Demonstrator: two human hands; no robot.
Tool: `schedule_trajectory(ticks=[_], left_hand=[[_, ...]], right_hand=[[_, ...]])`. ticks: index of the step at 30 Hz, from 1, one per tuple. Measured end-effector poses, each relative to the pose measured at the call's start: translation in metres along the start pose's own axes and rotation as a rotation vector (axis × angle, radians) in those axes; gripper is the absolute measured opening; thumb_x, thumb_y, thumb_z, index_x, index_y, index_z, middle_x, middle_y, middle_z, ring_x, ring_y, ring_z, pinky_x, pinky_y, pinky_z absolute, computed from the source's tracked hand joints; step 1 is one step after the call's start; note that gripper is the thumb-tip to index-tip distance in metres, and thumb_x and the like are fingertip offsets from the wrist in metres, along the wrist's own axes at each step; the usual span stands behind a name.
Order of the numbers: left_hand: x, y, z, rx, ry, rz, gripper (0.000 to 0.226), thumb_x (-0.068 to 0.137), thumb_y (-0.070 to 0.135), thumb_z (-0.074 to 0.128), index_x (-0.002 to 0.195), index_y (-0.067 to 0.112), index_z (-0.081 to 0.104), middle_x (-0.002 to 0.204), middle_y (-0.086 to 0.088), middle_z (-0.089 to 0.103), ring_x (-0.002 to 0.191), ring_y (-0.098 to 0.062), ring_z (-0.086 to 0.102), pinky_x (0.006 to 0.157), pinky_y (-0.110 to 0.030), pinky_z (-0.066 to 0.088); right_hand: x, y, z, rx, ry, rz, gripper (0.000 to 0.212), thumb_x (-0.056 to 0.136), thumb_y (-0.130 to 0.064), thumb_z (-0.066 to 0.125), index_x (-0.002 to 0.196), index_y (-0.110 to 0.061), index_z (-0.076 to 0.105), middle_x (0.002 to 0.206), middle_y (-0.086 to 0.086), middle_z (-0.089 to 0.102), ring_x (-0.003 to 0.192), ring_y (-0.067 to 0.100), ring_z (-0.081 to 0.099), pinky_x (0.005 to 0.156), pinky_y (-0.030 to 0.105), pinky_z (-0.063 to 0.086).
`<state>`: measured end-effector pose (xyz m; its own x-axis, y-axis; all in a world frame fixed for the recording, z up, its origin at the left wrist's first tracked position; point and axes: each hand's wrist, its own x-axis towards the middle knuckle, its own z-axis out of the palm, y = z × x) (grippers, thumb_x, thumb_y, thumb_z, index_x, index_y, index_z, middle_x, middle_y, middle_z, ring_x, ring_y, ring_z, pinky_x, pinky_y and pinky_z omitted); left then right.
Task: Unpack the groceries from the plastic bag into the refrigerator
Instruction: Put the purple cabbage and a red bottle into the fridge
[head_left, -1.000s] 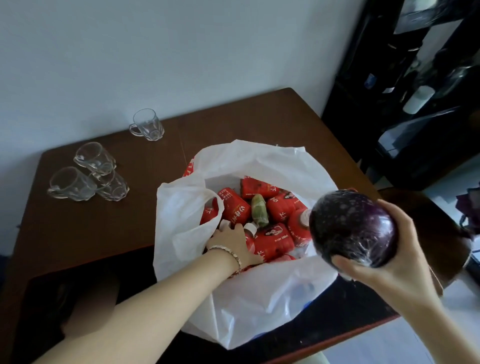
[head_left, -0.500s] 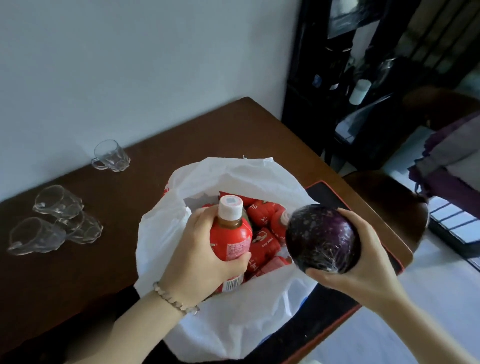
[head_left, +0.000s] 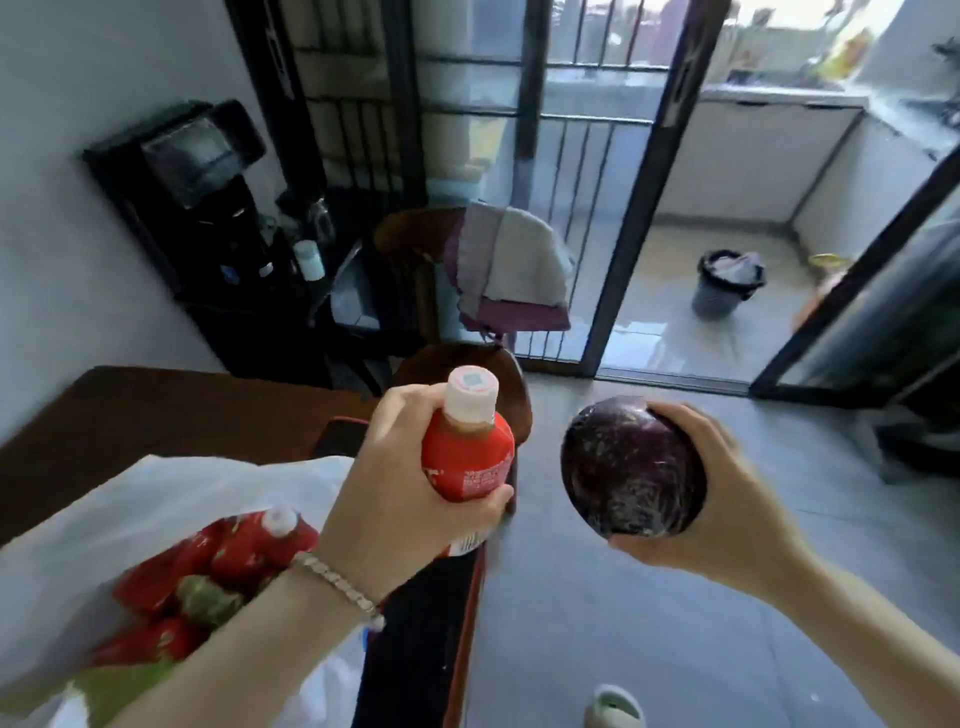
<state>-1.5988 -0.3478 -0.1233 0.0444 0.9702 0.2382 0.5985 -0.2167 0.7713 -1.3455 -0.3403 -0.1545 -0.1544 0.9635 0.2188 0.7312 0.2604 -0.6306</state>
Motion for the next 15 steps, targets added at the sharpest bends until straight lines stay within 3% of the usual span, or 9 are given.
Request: schedule_trajectory(ticks=[2, 6, 9, 15], left_hand=[[0.023, 0.029, 0.042, -0.033, -0.079, 0.084, 0.066, 0.054, 0.026, 0.083, 0.106, 0.035, 0.044, 0.106, 0.024, 0.042, 0.099, 0.019, 0.041, 0.081, 0.008, 0.029], [0.068, 0.103, 0.149, -0.112, -0.229, 0.2, 0.065, 0.058, 0.026, 0.084, 0.108, 0.035, 0.044, 0.102, 0.021, 0.044, 0.096, 0.005, 0.047, 0.077, -0.002, 0.036], [0.094, 0.169, 0.244, -0.154, -0.323, 0.26, 0.062, 0.06, 0.025, 0.084, 0.11, 0.029, 0.047, 0.101, 0.012, 0.045, 0.09, -0.002, 0.047, 0.075, -0.005, 0.033], [0.132, 0.303, 0.438, -0.251, -0.488, 0.322, 0.062, 0.059, 0.024, 0.086, 0.107, 0.03, 0.048, 0.107, 0.0, 0.054, 0.096, -0.015, 0.054, 0.082, -0.029, 0.047]], right_hand=[[-0.018, 0.037, -0.037, -0.031, 0.093, 0.112, 0.099, 0.032, -0.061, 0.071, 0.123, -0.043, 0.037, 0.124, -0.013, 0.043, 0.102, -0.006, 0.037, 0.087, 0.025, 0.039], [-0.06, 0.118, -0.122, -0.069, 0.292, 0.298, 0.097, 0.029, -0.061, 0.072, 0.117, -0.05, 0.034, 0.113, -0.029, 0.039, 0.096, -0.006, 0.04, 0.087, 0.025, 0.039], [-0.095, 0.179, -0.195, -0.107, 0.393, 0.435, 0.101, 0.028, -0.061, 0.073, 0.121, -0.047, 0.036, 0.119, -0.023, 0.038, 0.1, -0.003, 0.043, 0.088, 0.023, 0.038], [-0.148, 0.299, -0.344, -0.178, 0.546, 0.588, 0.099, 0.032, -0.051, 0.082, 0.118, -0.053, 0.033, 0.125, -0.016, 0.037, 0.106, 0.005, 0.048, 0.091, 0.027, 0.045]])
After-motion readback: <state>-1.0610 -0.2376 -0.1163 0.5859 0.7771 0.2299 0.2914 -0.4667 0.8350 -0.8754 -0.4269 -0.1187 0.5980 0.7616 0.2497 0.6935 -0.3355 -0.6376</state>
